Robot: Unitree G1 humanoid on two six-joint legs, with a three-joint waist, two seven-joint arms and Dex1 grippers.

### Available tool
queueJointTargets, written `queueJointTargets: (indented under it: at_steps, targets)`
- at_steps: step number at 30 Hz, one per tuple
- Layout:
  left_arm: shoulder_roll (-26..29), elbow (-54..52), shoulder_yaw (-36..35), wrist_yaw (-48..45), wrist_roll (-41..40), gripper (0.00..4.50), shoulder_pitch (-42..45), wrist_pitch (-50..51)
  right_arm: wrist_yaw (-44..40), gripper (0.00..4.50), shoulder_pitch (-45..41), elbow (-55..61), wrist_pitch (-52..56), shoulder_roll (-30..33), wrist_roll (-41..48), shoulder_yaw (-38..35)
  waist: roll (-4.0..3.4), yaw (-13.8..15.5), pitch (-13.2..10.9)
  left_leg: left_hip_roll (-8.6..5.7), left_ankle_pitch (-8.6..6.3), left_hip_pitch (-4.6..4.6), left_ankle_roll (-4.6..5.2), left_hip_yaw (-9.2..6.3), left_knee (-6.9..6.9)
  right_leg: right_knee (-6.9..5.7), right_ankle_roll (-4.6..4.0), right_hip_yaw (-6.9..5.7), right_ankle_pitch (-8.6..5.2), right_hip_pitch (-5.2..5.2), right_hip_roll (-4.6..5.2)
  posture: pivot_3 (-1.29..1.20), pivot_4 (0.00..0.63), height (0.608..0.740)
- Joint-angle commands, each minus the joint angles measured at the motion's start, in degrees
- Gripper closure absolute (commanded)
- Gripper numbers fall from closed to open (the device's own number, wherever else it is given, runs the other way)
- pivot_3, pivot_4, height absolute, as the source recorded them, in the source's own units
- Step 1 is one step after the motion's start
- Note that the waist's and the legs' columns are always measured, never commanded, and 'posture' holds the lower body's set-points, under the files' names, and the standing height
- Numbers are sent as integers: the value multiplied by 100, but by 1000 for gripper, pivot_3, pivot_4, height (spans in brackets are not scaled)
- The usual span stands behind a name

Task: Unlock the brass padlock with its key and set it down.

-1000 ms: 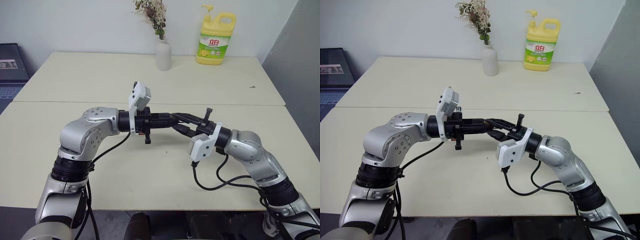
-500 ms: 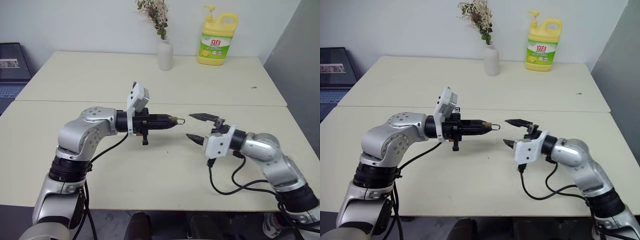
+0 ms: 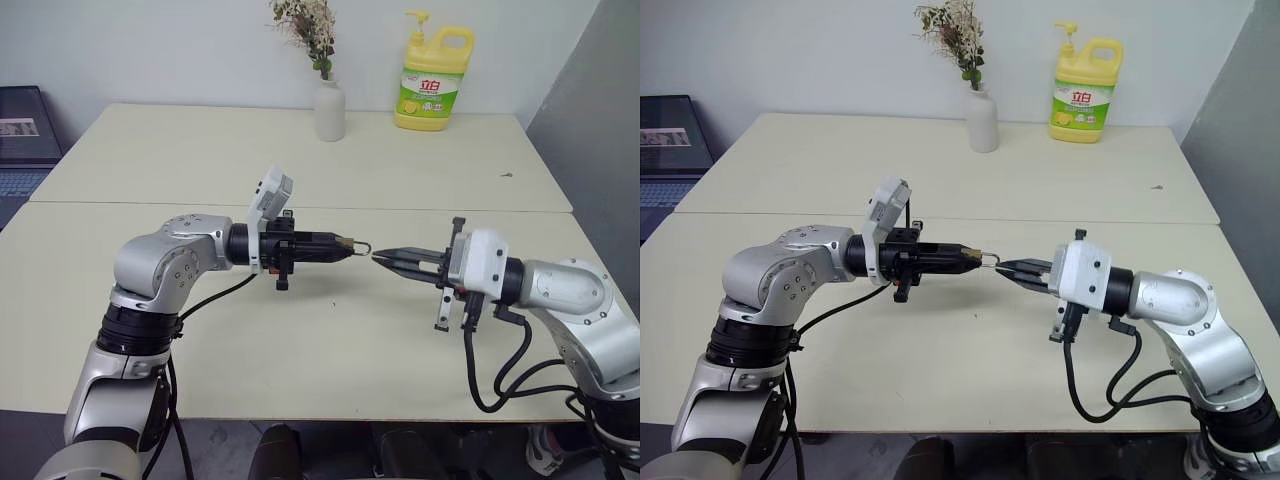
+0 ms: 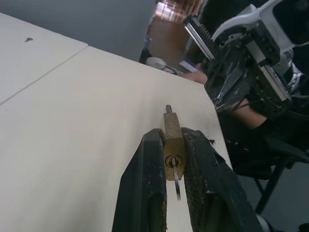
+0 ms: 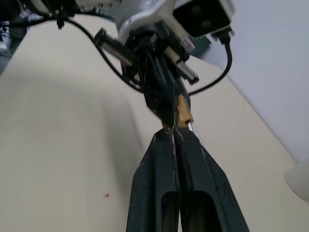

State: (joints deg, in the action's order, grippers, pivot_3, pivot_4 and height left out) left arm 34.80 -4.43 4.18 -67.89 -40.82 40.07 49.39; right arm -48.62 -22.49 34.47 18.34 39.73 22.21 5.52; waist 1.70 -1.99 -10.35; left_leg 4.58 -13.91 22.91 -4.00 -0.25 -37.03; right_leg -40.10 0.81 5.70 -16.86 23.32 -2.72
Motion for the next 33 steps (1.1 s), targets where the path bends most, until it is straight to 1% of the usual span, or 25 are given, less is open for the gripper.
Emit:
queueJointTargets:
  at_steps: [1, 11, 22, 33]
  targets:
    - [124, -323, -113, -166, -242, 4329, 49, 97, 137, 4500, -225, 204, 336, -61, 239, -124, 0, 8, 0, 0, 0, 1, 0, -2, 0, 1, 0, -1, 0, 0, 0, 0, 150, 740]
    - [209, -561, -181, -214, -508, 4329, -3, 295, 6, 4500, -270, 86, 357, -52, 145, 8, 0, 11, 0, 0, 0, 3, 1, -2, 0, 6, 6, -2, -3, 0, 0, 0, 150, 740]
    - [245, -504, -203, -94, -558, 4329, 3, 343, -180, 4500, -424, 18, 281, -60, 107, 39, 0, 12, 0, 0, 0, 2, 1, -4, 1, 6, 23, -4, -14, 0, 0, 0, 150, 740]
    - [462, -761, -132, -418, -636, 4329, -139, 285, -337, 4500, -282, -182, 63, -30, -212, 237, 0, 10, 0, 0, 0, 3, 1, -4, 1, 6, 23, -3, -14, 0, 0, 0, 150, 740]
